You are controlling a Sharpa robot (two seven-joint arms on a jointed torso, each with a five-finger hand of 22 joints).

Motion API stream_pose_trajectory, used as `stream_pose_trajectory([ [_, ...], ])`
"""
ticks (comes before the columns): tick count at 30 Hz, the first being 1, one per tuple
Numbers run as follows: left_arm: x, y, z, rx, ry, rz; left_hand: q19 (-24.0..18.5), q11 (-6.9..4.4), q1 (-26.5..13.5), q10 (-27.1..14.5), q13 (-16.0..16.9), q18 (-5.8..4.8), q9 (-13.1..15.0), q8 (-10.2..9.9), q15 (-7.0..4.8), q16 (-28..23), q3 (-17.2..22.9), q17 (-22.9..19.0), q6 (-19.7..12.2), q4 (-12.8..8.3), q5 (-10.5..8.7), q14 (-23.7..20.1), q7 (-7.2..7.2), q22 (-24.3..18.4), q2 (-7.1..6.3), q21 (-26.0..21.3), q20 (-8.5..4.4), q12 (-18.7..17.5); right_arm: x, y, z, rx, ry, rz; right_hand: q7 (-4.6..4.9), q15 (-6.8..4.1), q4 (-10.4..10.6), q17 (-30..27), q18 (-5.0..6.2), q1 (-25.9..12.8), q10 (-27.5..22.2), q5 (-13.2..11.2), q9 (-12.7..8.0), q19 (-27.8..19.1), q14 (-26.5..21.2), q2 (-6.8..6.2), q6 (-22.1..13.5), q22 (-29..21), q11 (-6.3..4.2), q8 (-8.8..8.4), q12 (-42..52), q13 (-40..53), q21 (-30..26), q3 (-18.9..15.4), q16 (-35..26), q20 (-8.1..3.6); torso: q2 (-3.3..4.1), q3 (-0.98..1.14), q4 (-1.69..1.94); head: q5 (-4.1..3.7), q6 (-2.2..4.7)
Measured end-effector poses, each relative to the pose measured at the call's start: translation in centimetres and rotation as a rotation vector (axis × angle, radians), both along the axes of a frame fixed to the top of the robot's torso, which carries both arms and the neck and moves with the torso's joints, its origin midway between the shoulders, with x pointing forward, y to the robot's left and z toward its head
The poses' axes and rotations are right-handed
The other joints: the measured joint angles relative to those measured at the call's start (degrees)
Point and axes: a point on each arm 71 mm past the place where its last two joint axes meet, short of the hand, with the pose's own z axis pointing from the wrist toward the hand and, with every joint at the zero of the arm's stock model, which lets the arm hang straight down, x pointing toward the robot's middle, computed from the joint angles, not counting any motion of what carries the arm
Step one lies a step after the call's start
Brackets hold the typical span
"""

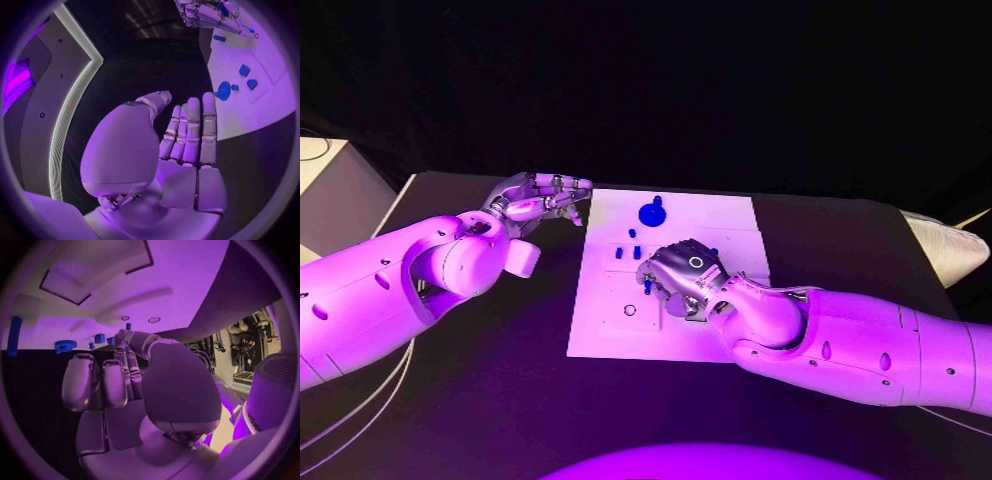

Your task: Assemble the parts on the task board

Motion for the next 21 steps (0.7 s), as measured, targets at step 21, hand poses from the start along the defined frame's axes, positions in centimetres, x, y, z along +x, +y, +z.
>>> stream_pose_trajectory([
  [21,-0.02,0.06,-0.03,0.001,0.003,0.001,0.0,0.21,0.0,-0.2,-0.1,0.00,0.0,0.0,0.21,0.0,0.0,0.0,0.0,0.0,0.00,0.2,0.00,-0.1,0.00,-0.2,0.00,-0.2,0.47,-0.07,-0.46,-0.012,-0.022,-0.015,0.18,0.00,0.0,0.0,0.00,-0.1,0.4,0.0,0.1,0.0,0.0,-0.07,0.2,0.1,0.01,0.24,0.0,-0.1,0.0,0.0,0.0,0.00,-0.03,0.01,-0.02,0.07,-0.32],
])
